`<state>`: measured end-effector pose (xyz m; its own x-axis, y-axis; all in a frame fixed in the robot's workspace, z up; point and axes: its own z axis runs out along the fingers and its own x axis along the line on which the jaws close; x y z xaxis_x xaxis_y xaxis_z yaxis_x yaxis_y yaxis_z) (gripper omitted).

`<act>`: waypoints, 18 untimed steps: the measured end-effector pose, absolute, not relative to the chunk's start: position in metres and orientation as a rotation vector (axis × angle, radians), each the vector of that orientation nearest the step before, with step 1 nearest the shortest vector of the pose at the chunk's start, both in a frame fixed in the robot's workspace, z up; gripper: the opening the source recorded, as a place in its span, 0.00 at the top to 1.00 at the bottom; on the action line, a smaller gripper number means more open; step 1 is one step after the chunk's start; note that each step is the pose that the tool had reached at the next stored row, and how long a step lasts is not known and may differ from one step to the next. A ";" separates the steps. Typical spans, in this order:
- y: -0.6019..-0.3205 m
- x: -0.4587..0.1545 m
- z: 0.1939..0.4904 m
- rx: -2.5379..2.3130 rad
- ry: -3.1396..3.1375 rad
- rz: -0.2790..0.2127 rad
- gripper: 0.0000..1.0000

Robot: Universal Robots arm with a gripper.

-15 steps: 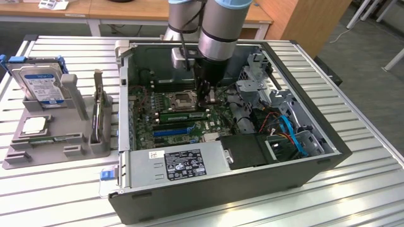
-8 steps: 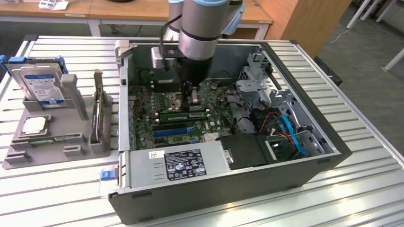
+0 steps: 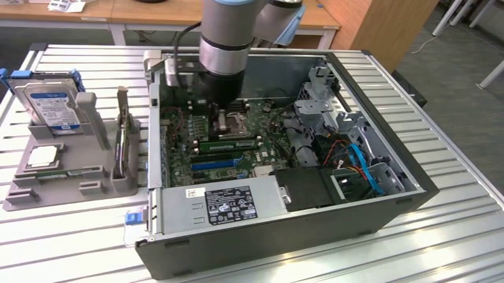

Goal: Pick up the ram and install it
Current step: 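Press down the ram until it locks into place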

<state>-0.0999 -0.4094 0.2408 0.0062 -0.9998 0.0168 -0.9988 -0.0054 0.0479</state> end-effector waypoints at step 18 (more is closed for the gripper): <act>-0.409 -0.110 0.223 2.196 -2.183 -0.033 0.89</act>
<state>-0.1103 -0.4094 0.2228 0.0060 -0.9998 0.0166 -0.9989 -0.0052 0.0470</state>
